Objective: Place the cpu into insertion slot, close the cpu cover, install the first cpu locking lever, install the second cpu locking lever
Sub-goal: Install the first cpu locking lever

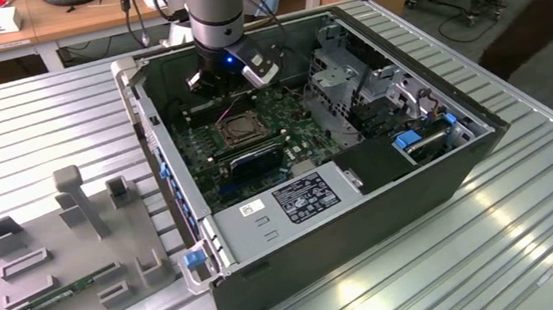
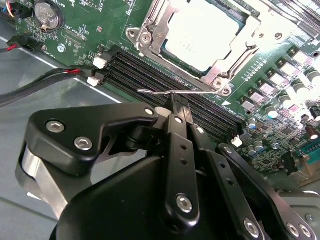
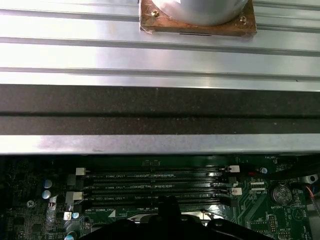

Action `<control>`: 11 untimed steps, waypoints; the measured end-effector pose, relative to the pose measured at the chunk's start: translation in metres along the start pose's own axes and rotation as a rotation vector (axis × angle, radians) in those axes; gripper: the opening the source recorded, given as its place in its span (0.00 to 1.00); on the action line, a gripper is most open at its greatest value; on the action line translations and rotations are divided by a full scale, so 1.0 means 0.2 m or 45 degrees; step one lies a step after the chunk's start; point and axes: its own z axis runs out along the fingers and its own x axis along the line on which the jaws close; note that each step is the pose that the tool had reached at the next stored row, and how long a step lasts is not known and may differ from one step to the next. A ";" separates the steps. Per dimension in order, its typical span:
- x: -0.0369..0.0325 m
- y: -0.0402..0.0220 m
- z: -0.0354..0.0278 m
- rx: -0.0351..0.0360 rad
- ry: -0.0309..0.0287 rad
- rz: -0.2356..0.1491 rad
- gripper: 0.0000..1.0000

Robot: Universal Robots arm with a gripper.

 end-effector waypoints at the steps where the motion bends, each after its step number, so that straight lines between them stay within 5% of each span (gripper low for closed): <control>1: 0.000 0.000 0.000 0.0000 0.0000 0.000 0.11; 11: 0.000 -0.002 0.011 -0.0004 -0.0003 0.000 0.11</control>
